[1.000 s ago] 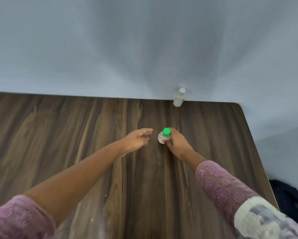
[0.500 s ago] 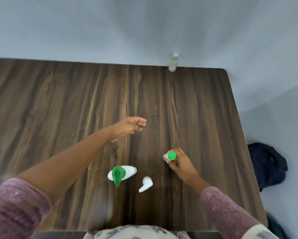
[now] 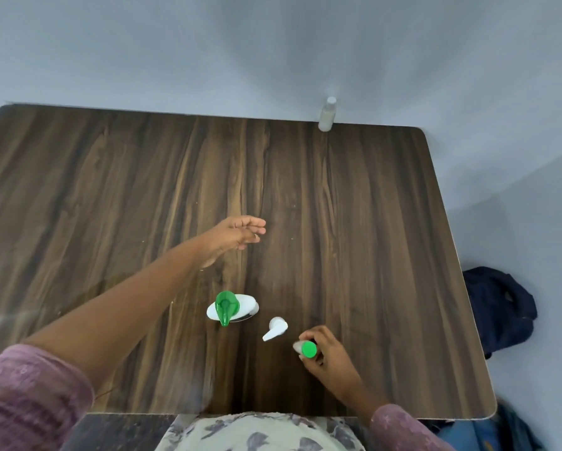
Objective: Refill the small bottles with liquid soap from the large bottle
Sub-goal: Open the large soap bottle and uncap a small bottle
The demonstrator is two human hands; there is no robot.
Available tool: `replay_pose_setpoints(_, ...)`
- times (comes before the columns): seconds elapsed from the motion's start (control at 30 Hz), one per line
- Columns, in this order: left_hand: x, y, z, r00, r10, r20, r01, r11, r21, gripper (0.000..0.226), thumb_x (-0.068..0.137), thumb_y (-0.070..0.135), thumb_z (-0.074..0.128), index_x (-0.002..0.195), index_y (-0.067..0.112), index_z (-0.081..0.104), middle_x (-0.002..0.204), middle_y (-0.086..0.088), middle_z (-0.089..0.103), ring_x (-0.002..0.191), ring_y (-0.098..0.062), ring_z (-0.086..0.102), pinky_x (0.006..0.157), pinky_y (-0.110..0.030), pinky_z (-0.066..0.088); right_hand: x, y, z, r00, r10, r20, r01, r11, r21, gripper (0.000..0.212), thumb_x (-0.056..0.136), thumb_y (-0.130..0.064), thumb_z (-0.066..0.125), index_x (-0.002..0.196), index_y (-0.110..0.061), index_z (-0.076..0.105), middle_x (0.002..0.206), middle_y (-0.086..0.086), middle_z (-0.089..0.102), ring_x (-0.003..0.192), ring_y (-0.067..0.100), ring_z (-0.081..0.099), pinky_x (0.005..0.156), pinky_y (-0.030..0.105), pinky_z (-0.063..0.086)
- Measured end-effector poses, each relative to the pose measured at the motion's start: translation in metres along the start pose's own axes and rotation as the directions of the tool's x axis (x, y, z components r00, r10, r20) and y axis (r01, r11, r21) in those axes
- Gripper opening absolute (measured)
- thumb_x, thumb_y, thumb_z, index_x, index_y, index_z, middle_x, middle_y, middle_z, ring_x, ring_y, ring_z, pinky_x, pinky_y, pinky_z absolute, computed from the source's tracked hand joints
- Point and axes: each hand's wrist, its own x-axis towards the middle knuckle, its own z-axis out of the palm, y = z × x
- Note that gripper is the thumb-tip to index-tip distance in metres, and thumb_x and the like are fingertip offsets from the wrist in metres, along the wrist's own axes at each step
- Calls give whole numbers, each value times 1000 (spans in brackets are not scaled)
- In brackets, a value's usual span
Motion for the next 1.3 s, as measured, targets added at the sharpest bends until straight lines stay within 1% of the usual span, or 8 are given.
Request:
replay_pose_setpoints(0.1, 2, -1, -1, 1000, -14, -15, 14, 1000, -8, 32, 94, 10, 52, 123, 24, 55, 125, 6, 60, 116, -12, 56, 106, -37, 37, 0, 0, 3, 999, 46, 21, -45, 998, -42, 28, 85, -22, 70, 110, -24, 59, 112, -13, 52, 101, 5, 55, 90, 17, 48)
replay_pose_setpoints(0.2, 4, -3, -1, 999, -37, -17, 37, 999, -7, 34, 94, 9, 52, 125, 22, 54, 126, 5, 59, 118, -13, 55, 108, -39, 36, -2, 3, 1, 993, 103, 57, -99, 992, -79, 55, 84, -20, 69, 132, -27, 44, 123, -17, 46, 103, 3, 54, 95, 21, 48)
replay_pose_setpoints(0.3, 7, -8, -3, 998, -61, -20, 61, 998, -13, 35, 95, 10, 51, 127, 21, 53, 127, 4, 59, 119, -13, 54, 110, -40, 35, -7, 13, -11, 982, 102, 158, -79, 986, -145, 75, 84, -10, 63, 144, -31, 23, 128, -21, 34, 84, 4, 57, 79, 13, 48)
replay_pose_setpoints(0.43, 17, -11, -7, 997, -76, -31, 75, 997, -26, 34, 95, 10, 52, 126, 23, 53, 127, 4, 59, 118, -12, 54, 110, -40, 35, 0, 31, -46, 978, 9, 210, 39, 973, -226, 72, 84, -8, 48, 143, -36, 18, 133, -17, 31, 76, 0, 53, 72, 9, 43)
replay_pose_setpoints(0.7, 59, 9, -13, 994, -41, -98, 29, 992, -122, 31, 95, 8, 52, 120, 24, 55, 130, 4, 55, 117, -9, 53, 105, -34, 38, 119, 16, -118, 974, -8, -227, -7, 998, -63, 63, 82, 9, 60, 122, -36, 43, 113, -1, 54, 71, 1, 55, 64, 9, 45)
replay_pose_setpoints(0.9, 121, 58, -19, 978, 60, -200, -88, 987, -134, 39, 94, 3, 51, 131, 16, 50, 136, 3, 50, 125, -13, 49, 104, -29, 36, 256, -30, -161, 897, 55, -439, -13, 995, 98, 51, 83, 2, 67, 129, -12, 48, 113, 3, 54, 68, 3, 55, 64, 9, 47)
replay_pose_setpoints(1.13, 190, 92, -27, 973, 115, -201, -151, 973, -175, 49, 94, -1, 46, 136, 23, 45, 143, 7, 43, 129, -10, 42, 110, -34, 36, 398, -73, -209, 770, 216, -601, -111, 972, 208, 62, 81, -25, 74, 133, -11, 44, 123, 4, 52, 104, 18, 56, 86, 27, 42)
replay_pose_setpoints(1.3, 227, 105, -28, 976, 127, -179, -166, 960, -226, 56, 92, -2, 47, 140, 26, 40, 147, 6, 37, 135, -12, 34, 111, -33, 32, 451, -75, -226, 758, 203, -620, -151, 979, 136, 68, 78, -31, 75, 133, -11, 41, 129, 7, 49, 114, 22, 51, 87, 29, 40)
